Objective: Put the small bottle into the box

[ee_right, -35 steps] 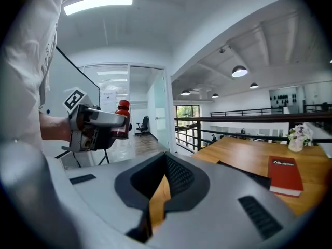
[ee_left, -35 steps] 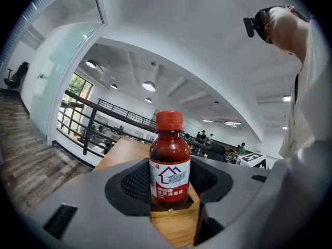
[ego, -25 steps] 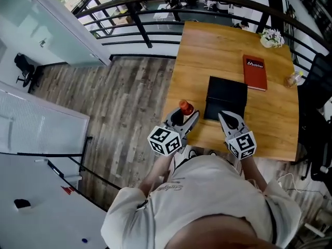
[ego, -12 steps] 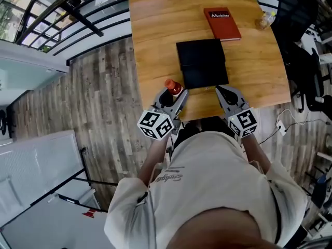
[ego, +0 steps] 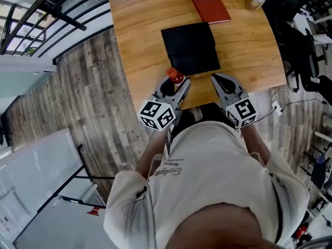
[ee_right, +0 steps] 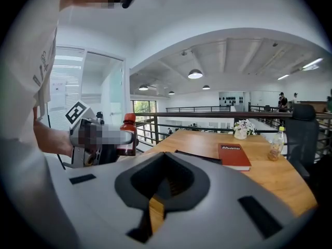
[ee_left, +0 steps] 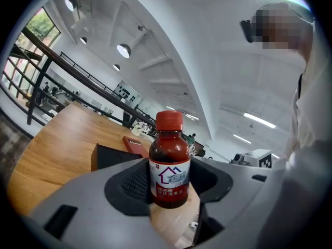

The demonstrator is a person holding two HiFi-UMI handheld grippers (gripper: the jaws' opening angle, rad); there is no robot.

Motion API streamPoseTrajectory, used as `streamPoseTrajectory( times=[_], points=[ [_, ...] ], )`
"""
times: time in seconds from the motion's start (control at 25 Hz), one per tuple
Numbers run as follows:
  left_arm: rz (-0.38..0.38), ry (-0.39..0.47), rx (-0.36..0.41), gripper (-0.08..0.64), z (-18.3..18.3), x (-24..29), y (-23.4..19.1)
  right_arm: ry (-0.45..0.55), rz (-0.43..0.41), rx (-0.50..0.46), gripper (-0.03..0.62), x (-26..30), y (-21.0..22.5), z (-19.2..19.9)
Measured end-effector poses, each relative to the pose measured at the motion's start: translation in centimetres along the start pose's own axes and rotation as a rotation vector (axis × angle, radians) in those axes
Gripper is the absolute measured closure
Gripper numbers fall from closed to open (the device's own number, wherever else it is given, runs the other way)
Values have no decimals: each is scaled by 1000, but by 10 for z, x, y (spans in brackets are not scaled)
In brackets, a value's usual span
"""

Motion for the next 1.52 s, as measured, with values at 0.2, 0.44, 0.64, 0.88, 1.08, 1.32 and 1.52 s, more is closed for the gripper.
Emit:
streamPoseTrajectory(
  times=[0.2, 0.44, 0.64, 0.88, 1.08, 1.32, 1.52],
  points=[
    [-37, -46, -2, 334, 4, 28, -5, 7, -19, 20, 597, 4, 28, 9],
    [-97, -74, -37, 334, 0, 53, -9, 61, -56, 46, 597, 20, 56, 8],
    [-174, -136, -53, 334, 15, 83, -24, 106, -114, 71, 597, 36, 83, 18],
    [-300, -195, -80, 334, 45, 103, -51, 107, -190, 48, 597, 44, 108, 43],
    [-372, -251, -87, 334, 65, 119, -67, 76, -219, 94, 597, 37, 125, 70],
    [-481, -346, -121, 334, 92, 127, -90, 77, -252, 115, 597, 33, 136, 82],
    [-537, -364, -166, 334, 100, 129, -103, 80, -251, 140, 597, 32, 151, 88]
  ],
)
Point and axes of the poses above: the fingertips, and each gripper's own axes: x forward along the fingers, y to its right, z out of its underside, the point moved 1 cm from there along -x, backward along the fingers, and after that the axes turned 11 degrees about -x, right-handed, at the moved point
